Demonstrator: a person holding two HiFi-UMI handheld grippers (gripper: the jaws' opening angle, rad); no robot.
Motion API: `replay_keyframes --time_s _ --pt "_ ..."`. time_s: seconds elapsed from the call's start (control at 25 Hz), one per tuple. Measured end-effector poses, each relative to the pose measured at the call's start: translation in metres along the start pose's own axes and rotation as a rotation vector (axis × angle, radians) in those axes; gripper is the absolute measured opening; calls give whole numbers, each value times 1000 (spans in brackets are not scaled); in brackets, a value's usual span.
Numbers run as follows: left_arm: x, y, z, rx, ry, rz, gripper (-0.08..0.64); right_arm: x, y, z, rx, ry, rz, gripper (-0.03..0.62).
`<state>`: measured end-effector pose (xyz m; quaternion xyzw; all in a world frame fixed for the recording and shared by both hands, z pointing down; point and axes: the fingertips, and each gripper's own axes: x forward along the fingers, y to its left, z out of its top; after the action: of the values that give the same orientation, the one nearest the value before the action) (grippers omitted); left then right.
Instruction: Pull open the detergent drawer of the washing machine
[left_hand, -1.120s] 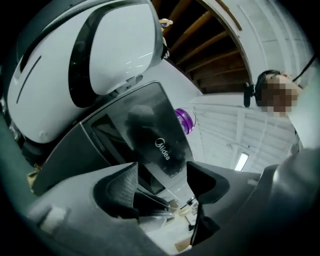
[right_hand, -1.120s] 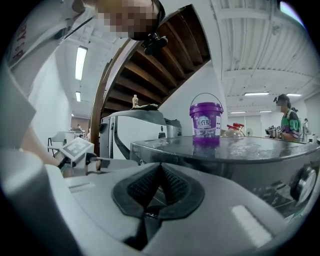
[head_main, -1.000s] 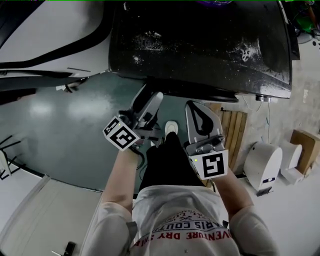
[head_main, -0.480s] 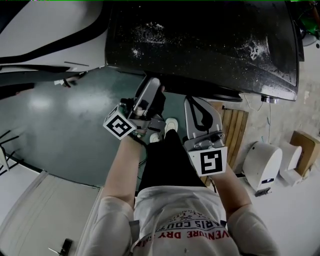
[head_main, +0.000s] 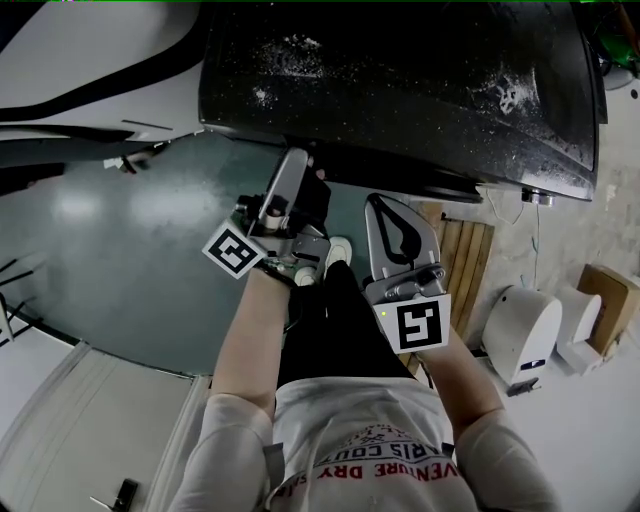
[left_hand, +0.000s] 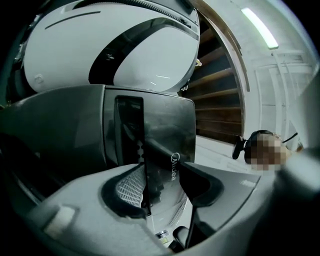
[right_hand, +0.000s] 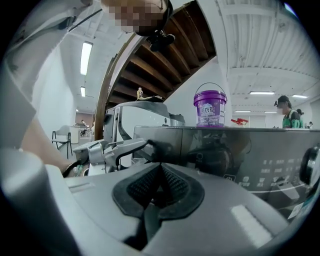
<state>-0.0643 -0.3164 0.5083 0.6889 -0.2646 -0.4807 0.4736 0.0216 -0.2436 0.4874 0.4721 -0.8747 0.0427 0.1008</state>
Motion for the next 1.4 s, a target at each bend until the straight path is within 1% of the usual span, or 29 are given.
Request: replay_keyframes --time_s 0.12,0.36,0.44,0.48,0.6,0.72,0.96,1.16,1.4 --pt "-2 0 1 -29 -31 -10 206 -5 -2 -1 5 -2 -5 2" --pt "-4 0 2 -52 -53 -19 189 -15 -3 -5 -6 2 -5 2" --pt "-10 -3 0 -43 -53 -31 185 -17 -3 -5 -11 0 -2 2" --pt "-16 -6 -2 -28 -52 -41 171 -18 -2 -6 -18 1 2 2" --pt "-27 -11 -5 12 -48 -52 166 -16 -4 -8 -39 3 11 2" --pt "-27 -11 -7 3 -33 -43 166 -17 -7 -8 -24 2 -10 2" --pt "-34 -14 -8 -8 -38 -27 164 -25 0 -5 -22 -10 -16 2" --pt "-46 -19 -12 -9 -19 -10 159 -33 9 -2 -12 -10 -29 2" --pt "-58 -26 -16 -41 23 30 161 -52 13 -11 -44 12 -67 2"
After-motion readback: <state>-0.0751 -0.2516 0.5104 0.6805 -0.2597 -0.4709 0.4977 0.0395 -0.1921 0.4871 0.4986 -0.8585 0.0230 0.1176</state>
